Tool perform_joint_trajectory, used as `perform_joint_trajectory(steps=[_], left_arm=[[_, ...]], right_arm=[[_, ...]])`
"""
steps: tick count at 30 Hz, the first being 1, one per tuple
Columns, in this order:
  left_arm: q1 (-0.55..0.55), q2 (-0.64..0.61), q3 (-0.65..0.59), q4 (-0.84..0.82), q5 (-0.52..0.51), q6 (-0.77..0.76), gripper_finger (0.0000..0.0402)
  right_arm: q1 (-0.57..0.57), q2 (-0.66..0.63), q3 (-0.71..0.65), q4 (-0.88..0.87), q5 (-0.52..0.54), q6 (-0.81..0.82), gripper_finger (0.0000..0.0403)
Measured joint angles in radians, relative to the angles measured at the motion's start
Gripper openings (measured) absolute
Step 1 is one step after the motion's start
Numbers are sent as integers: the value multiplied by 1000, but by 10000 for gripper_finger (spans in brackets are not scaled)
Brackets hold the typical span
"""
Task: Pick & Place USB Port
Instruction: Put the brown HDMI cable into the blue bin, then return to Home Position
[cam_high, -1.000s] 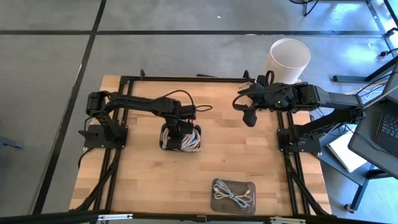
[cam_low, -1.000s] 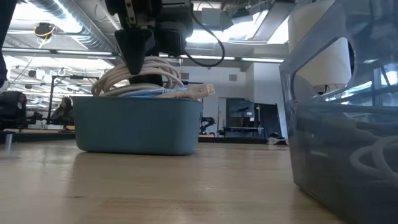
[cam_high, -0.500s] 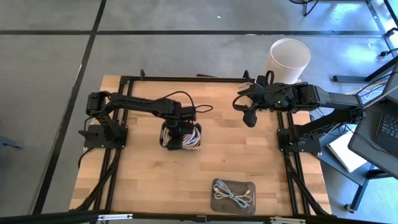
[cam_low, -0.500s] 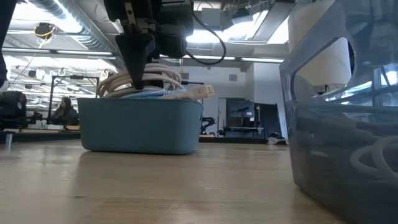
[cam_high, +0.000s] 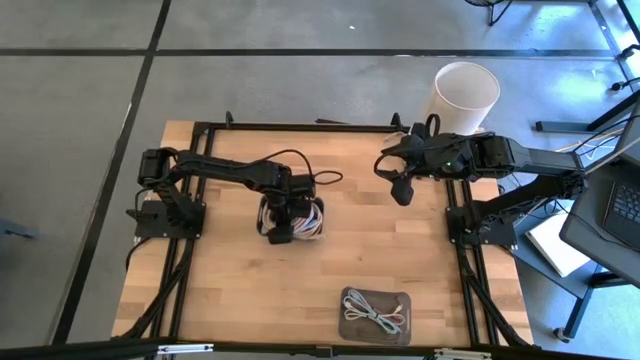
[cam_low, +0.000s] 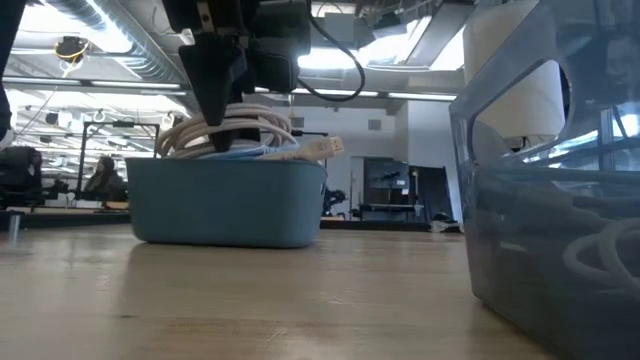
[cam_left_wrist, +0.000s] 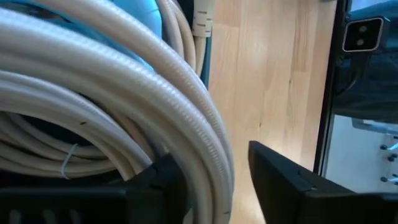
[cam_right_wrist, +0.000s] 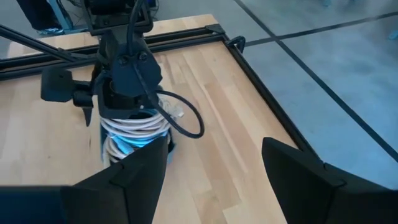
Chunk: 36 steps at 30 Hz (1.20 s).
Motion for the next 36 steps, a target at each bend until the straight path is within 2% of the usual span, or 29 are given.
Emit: perform_joint_trajectory(steps=[8, 13, 18, 25, 31, 36], left_arm=[[0, 0, 0, -1, -8, -24, 216], [1, -2, 0, -14, -2, -32, 239], [2, -15, 3, -33, -5, -37, 244], [3, -22, 75, -79, -40, -24, 245], [7, -22, 104, -131, -126, 20, 245], [28, -22, 108, -178, -139, 28, 245]], right_arm=[[0, 0, 0, 0, -4, -1, 265], [0, 0, 0, 0, -4, -1, 265], [0, 0, 0, 0, -4, -2, 265], [0, 0, 0, 0, -3, 1, 265], [3, 0, 0, -1, -4, 4, 265], [3, 0, 0, -2, -4, 4, 265]])
